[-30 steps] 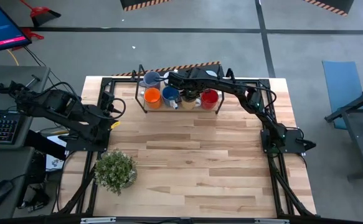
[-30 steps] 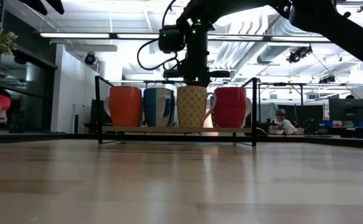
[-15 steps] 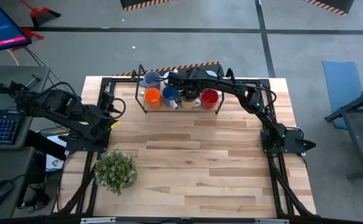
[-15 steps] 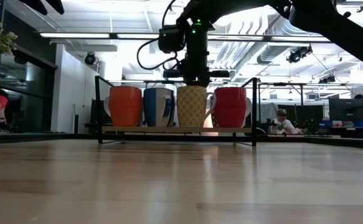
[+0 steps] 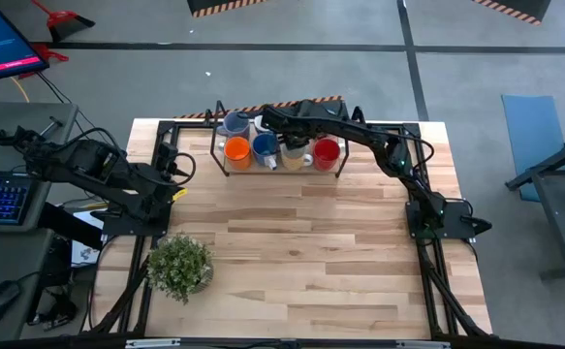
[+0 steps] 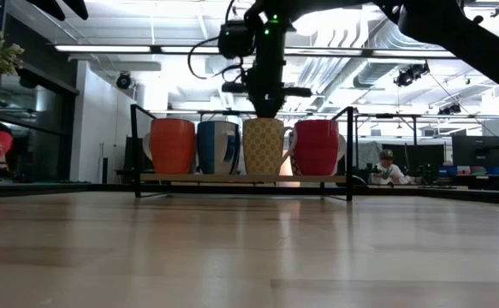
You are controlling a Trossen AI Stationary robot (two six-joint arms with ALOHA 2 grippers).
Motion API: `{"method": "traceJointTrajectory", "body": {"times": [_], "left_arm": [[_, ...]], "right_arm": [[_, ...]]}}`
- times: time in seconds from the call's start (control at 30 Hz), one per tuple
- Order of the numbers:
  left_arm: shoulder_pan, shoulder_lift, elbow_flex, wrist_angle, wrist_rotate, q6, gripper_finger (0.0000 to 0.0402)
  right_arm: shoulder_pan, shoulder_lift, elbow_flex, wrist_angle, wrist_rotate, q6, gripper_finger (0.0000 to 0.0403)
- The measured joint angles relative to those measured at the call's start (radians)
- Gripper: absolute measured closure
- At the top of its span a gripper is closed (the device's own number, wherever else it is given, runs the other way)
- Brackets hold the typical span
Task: Place coffee mugs
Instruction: Return to Home Position
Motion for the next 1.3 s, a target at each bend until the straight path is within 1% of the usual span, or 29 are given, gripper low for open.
{"method": "traceJointTrajectory", "body": {"times": [0.07,0.23,0.4,0.57,0.67,0.83,0.9,1.0,1.1,1.2,1.3], "left_arm": [[0.000,0.000,0.000,0.000,0.000,0.000,0.0234],[0.000,0.000,0.000,0.000,0.000,0.000,0.0234],[0.000,0.000,0.000,0.000,-0.002,0.000,0.0234],[0.000,0.000,0.000,0.000,-0.015,0.000,0.0234],[0.000,0.000,0.000,0.000,-0.015,0.000,0.0234],[0.000,0.008,0.000,0.000,-0.015,0.000,0.0234],[0.000,0.008,0.000,0.000,-0.015,0.000,0.0234],[0.000,0.008,0.000,0.000,-0.015,0.000,0.0234],[0.000,0.008,0.000,0.000,-0.015,0.000,0.0234],[0.000,0.008,0.000,0.000,-0.015,0.000,0.0234],[0.000,0.008,0.000,0.000,-0.015,0.000,0.0234]], "right_arm": [[0.004,-0.021,-0.009,0.006,-0.004,0.004,0.0401],[0.029,-0.057,-0.003,-0.057,-0.018,0.025,0.0401],[0.088,-0.113,-0.001,-0.063,-0.022,0.024,0.0401],[0.185,-0.177,-0.001,-0.058,-0.002,-0.072,0.0401],[0.261,-0.200,-0.001,-0.060,0.046,-0.129,0.0401],[0.413,-0.209,-0.002,-0.088,0.153,-0.237,0.0401],[0.477,-0.212,-0.023,-0.095,0.183,-0.289,0.0401],[0.566,-0.209,-0.050,-0.118,0.212,-0.320,0.0401],[0.638,-0.211,-0.106,-0.071,0.233,-0.385,0.0401],[0.690,-0.208,-0.179,-0.043,0.250,-0.420,0.0401],[0.716,-0.210,-0.282,0.026,0.266,-0.450,0.0401]]}}
